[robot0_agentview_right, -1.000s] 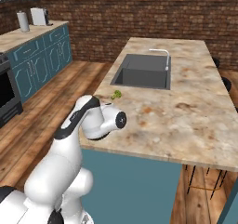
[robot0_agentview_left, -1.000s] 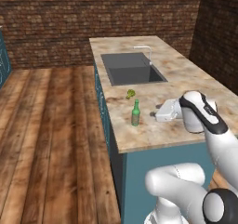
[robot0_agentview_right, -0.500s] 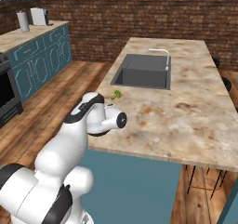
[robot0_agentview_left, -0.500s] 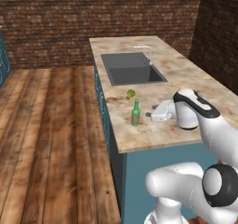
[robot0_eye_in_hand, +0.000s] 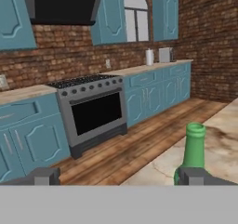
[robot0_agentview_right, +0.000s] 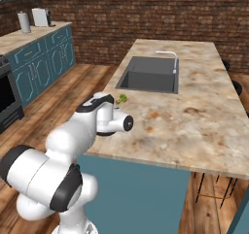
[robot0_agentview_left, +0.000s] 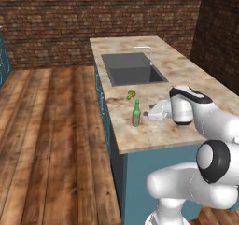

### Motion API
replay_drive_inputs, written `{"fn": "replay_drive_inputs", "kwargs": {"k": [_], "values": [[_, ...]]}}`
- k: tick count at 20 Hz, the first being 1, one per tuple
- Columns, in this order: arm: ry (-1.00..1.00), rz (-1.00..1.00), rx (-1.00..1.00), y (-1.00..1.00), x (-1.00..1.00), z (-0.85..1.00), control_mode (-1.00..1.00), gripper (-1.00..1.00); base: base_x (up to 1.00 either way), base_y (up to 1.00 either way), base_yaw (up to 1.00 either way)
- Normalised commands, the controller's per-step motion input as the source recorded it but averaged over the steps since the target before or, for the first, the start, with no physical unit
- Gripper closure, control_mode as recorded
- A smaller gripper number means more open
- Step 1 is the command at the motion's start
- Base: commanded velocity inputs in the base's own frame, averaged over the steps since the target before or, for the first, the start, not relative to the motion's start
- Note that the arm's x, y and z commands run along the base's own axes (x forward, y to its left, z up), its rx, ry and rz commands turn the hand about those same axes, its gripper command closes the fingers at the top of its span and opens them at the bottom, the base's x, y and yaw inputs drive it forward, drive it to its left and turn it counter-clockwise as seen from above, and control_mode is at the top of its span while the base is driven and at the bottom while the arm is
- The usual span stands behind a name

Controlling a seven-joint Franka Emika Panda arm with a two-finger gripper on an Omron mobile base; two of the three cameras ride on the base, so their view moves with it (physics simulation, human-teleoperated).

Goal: Place the beer on the top shelf of the fridge to keep it out of children's reach, and place the broccoli and tomato on lower shelves for easy access.

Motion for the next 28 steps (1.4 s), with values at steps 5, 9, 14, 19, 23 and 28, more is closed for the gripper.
{"fn": "replay_drive_inputs", "kwargs": {"k": [5, 9, 14, 19, 23, 28], "values": [[0.00, 0.00, 0.00, 0.07, 0.30, -0.11, -1.00, -1.00, 0.00, 0.00, 0.00], [0.00, 0.00, 0.00, 0.06, 0.33, -0.11, -1.00, -1.00, 0.00, 0.00, 0.00], [0.00, 0.00, 0.00, 0.01, 0.34, -0.12, -1.00, -1.00, 0.00, 0.00, 0.00], [0.00, 0.00, 0.00, 0.00, 0.36, -0.13, -1.00, -1.00, 0.00, 0.00, 0.00], [0.00, 0.00, 0.00, 0.00, 0.36, -0.14, -1.00, -1.00, 0.00, 0.00, 0.00], [0.00, 0.00, 0.00, 0.00, 0.34, -0.18, -1.00, -1.00, 0.00, 0.00, 0.00]]}}
